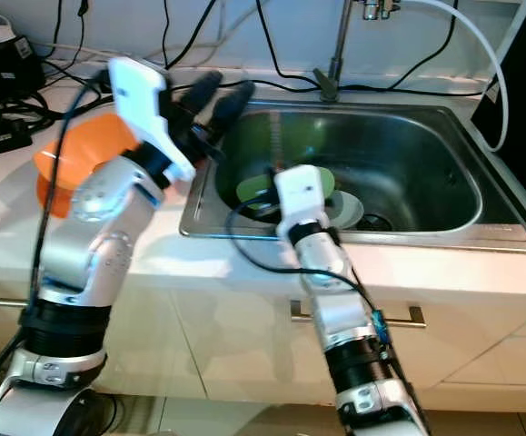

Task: Kitchen organization

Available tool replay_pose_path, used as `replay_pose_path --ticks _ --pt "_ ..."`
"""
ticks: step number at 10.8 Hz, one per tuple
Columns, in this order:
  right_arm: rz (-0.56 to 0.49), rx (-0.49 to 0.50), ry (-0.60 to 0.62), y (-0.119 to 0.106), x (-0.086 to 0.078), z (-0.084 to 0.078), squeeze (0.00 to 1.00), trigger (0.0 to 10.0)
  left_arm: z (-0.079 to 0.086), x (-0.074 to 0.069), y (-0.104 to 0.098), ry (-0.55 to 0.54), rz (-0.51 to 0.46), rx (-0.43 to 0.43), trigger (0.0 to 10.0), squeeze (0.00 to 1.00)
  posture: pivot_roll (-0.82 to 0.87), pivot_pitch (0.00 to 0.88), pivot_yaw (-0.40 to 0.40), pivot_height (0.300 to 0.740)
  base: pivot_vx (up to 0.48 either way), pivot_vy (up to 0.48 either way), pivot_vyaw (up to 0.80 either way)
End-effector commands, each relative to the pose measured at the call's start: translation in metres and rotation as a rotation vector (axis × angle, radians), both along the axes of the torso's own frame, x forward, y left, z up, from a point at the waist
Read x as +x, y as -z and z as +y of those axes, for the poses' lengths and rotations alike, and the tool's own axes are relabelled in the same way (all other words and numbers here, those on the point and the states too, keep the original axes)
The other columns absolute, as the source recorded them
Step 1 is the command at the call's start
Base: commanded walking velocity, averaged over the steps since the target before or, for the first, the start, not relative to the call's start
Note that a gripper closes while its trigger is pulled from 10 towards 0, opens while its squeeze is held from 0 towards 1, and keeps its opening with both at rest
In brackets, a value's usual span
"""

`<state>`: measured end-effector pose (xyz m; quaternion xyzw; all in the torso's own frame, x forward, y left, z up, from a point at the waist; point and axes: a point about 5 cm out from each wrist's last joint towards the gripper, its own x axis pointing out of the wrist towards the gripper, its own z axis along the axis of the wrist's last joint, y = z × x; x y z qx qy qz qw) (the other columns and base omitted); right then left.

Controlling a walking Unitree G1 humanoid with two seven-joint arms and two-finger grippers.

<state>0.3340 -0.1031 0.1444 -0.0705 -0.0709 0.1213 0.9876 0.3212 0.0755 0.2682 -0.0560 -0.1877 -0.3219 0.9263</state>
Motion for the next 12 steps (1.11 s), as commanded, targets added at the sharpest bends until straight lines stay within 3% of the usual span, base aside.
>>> replay_pose_path --ticks 1,3,5,6,9,12 --pt "0.005 -0.020 0.072 -0.001 0.008 -0.009 0.00 10.0 0.007 -0.003 0.002 0.001 0.012 0.005 10.0 0.00 -0.05 0.000 0.020 0.740 0.000 0.000 0.00" --pt "0.014 -0.006 0.210 -0.004 0.020 -0.028 0.00 10.0 0.020 -0.004 0.030 -0.020 0.085 0.161 10.0 0.00 -0.04 0.000 0.011 0.740 0.000 0.000 0.00" --pt "-0.020 0.008 0.227 -0.016 0.032 -0.034 0.00 10.0 0.028 -0.009 0.070 -0.006 0.202 0.302 10.0 0.00 -0.05 0.000 0.007 0.740 0.000 0.000 0.00" --pt "-0.010 0.010 0.231 -0.019 0.040 -0.035 0.00 10.0 0.025 -0.013 0.082 0.025 0.248 0.326 10.0 0.00 -0.05 0.000 0.004 0.740 0.000 0.000 0.00" --pt "0.091 0.052 0.238 -0.013 0.054 -0.037 0.00 10.0 0.018 -0.021 0.097 0.063 0.283 0.401 10.0 0.00 -0.03 0.000 -0.008 0.740 0.000 0.000 0.00" --pt "0.192 0.027 0.253 -0.003 0.061 -0.037 0.00 10.0 0.020 -0.025 0.104 0.079 0.315 0.472 10.0 0.00 -0.02 0.000 -0.014 0.740 0.000 0.000 0.00"
